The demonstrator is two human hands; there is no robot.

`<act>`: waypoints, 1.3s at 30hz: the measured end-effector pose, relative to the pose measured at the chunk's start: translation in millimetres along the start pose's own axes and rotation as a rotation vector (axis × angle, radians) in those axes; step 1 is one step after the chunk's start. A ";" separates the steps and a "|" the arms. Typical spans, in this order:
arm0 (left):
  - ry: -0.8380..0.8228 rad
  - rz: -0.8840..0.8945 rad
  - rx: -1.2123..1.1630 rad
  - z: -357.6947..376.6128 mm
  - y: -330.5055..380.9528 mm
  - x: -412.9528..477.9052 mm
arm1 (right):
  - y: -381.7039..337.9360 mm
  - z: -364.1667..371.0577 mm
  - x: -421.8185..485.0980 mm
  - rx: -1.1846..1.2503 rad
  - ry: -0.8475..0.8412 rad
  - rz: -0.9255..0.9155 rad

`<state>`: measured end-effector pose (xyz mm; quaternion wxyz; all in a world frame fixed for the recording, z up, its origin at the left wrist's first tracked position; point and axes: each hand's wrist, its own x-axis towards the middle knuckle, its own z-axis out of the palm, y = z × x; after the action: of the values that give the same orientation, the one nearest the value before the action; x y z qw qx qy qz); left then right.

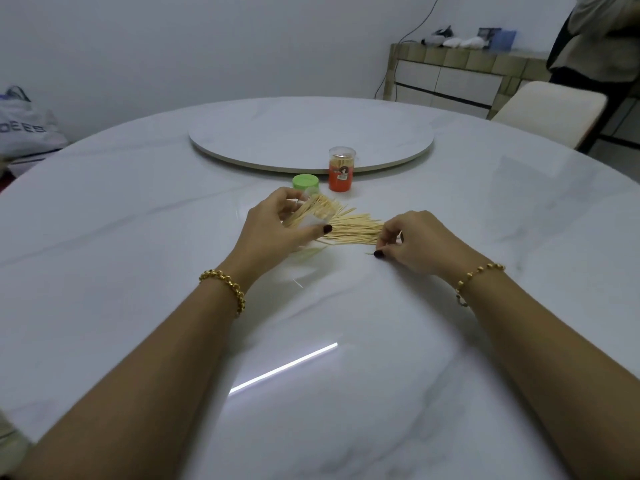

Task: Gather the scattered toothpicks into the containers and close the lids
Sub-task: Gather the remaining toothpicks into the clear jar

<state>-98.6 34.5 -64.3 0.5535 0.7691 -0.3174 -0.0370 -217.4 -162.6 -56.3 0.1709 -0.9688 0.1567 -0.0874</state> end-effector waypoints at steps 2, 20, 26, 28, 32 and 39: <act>0.001 0.003 0.006 0.2 -0.2 0.2 | -1.5 7.9 6.8 -0.016 0.087 -0.032; 0.074 -0.022 -0.017 -2.4 -9.6 6.0 | -25.5 39.6 53.5 -0.142 0.322 -0.212; 0.072 -0.037 -0.012 -1.4 -12.6 7.2 | -20.6 40.7 56.5 -0.045 0.387 -0.180; 0.072 -0.044 -0.013 -1.6 -13.3 6.8 | -19.2 40.3 57.2 0.018 0.426 -0.174; 0.068 -0.041 -0.001 0.0 -11.6 4.7 | -16.2 36.3 56.2 0.234 0.452 -0.132; 0.053 -0.027 0.028 2.5 -9.7 4.2 | -19.0 30.5 57.0 0.432 0.443 -0.087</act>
<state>-91.9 32.0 -72.5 0.5503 0.7818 -0.2927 -0.0195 -152.1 -155.4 -71.2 0.3305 -0.8734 0.1262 -0.3347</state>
